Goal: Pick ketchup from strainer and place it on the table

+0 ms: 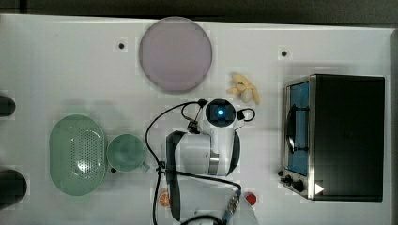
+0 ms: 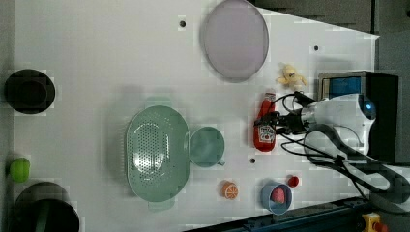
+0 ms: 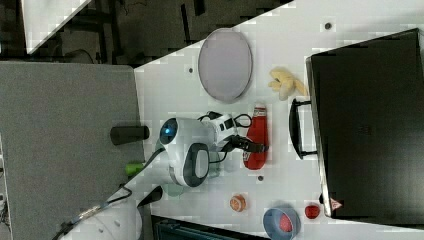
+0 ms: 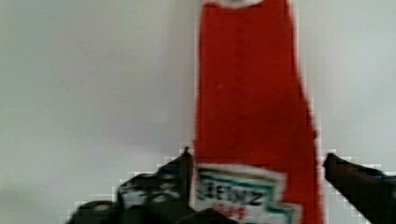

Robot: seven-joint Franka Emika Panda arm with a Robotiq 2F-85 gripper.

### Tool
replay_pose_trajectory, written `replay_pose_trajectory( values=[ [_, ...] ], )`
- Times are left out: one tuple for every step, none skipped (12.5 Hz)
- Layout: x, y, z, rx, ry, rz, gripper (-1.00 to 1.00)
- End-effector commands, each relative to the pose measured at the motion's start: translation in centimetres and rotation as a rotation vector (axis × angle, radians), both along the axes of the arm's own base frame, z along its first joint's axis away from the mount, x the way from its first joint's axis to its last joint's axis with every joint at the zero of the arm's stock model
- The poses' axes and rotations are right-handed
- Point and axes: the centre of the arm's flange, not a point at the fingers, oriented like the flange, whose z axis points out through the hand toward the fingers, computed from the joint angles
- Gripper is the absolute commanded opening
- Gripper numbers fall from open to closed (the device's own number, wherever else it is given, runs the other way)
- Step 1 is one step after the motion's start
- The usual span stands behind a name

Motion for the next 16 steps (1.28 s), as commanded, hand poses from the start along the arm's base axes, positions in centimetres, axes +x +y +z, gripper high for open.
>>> replay_pose_trajectory(
  values=[
    [3.8,-1.3,9.2,-0.012,-0.158,-0.026,1.00],
    [4.4,-0.9,12.3,-0.014,-0.166,-0.052,1.00],
    [4.8,-0.6,15.5,-0.019,-0.159,-0.083,1.00],
    [5.0,-0.5,18.7,-0.025,-0.139,-0.118,1.00],
    [5.1,-0.5,21.8,-0.031,-0.115,-0.147,1.00],
    [5.1,-0.5,24.9,-0.036,-0.098,-0.169,1.00],
    [5.4,-0.5,28.0,-0.040,-0.100,-0.194,1.00],
    [5.7,-0.5,31.0,-0.044,-0.119,-0.220,1.00],
    [6.1,-0.5,33.7,-0.045,-0.141,-0.237,1.00],
    [6.5,-0.5,36.2,-0.046,-0.164,-0.252,1.00],
    [6.7,-0.6,38.3,-0.048,-0.172,-0.272,1.00],
    [6.5,-0.8,39.7,-0.052,-0.155,-0.296,1.00],
    [6.5,-0.9,41.1,-0.052,-0.159,-0.303,1.00],
    [6.5,-1.0,41.9,-0.054,-0.165,-0.303,1.00],
    [6.6,-1.0,42.3,-0.053,-0.175,-0.303,1.00],
    [6.7,-1.0,42.4,-0.052,-0.183,-0.304,1.00]
  ],
)
